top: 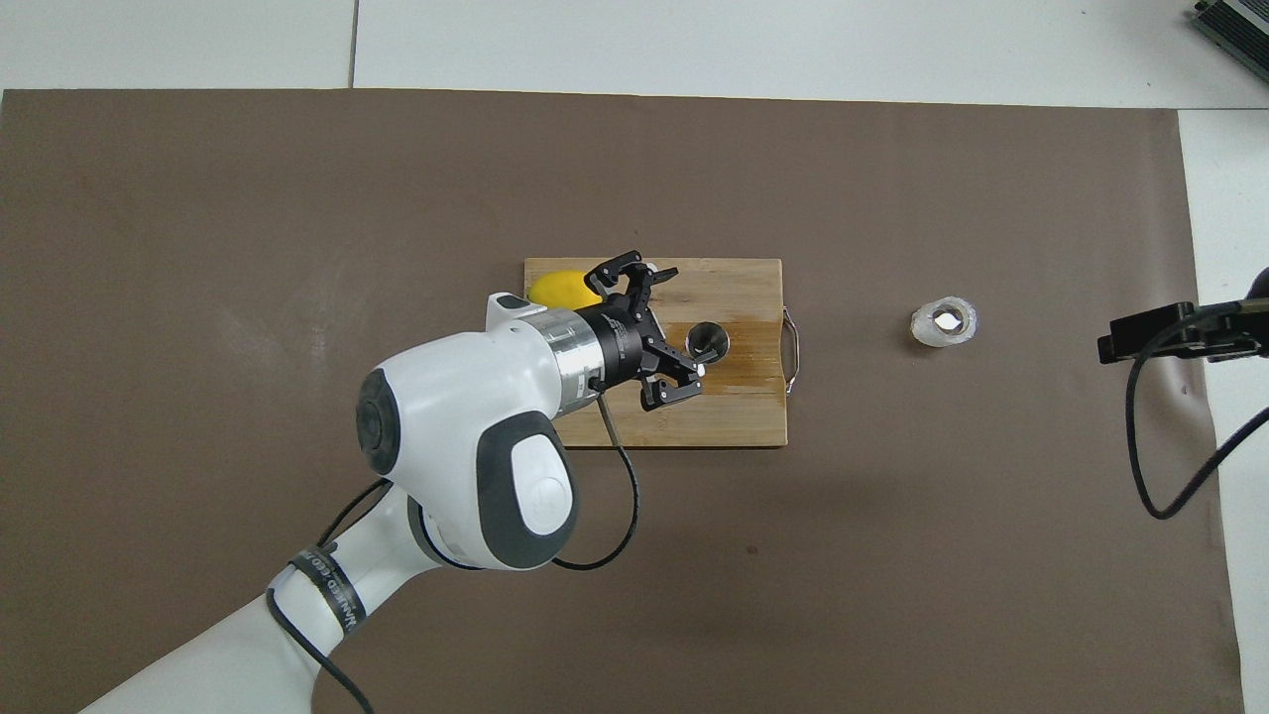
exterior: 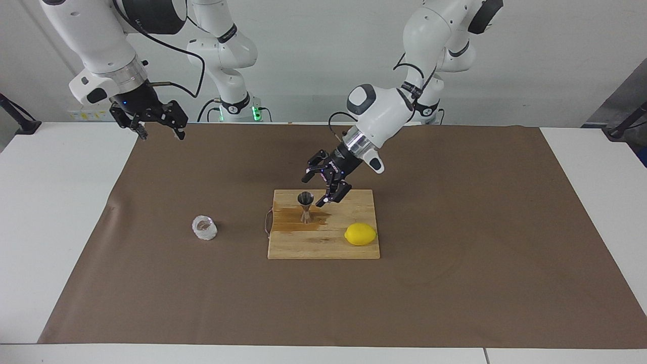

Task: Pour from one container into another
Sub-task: 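Withdraw the left gripper while the right gripper reaches the white cup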

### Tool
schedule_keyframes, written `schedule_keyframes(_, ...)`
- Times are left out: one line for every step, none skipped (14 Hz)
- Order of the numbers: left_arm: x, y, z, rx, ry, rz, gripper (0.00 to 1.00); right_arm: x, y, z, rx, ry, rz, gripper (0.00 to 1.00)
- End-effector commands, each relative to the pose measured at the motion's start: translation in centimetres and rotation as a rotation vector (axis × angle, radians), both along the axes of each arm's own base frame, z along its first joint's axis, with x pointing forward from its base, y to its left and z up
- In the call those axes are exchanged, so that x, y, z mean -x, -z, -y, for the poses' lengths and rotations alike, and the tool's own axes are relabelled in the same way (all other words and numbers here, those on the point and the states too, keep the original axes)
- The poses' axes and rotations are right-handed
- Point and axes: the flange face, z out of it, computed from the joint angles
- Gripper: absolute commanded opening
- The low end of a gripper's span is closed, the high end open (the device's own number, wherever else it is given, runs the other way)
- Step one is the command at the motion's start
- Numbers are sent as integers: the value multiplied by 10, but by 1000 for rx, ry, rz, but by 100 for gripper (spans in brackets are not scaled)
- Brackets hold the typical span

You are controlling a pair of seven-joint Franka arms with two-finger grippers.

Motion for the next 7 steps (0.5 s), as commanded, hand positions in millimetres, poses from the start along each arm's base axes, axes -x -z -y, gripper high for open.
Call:
schedule_keyframes(-28,-35,-55,-85,101,-34,100,4,-2,24,-38,-284,39,100)
schedule_keyframes(-38,-44,-68,-148,164,-36,100,2,0,35,-34,-403,85,100)
schedule_keyframes(-47,-54,-82,-202,209,-37,100,3,4,44,-27,-515,118,100)
schedule_keyframes(-55,-64,-95,-244,236,-37,100,3,9,48,-21,-608,133,100)
schedule_keyframes(-66,-73,-115,-280,243,-39,100,4,15,54,-20,-674,136,100)
schedule_keyframes(-74,-82,-132,-305,249,-44,100,3,20,56,-27,-728,154,100)
schedule_keyframes(-84,-89,-154,-325,249,-52,100,0,30,60,-43,-795,171,100)
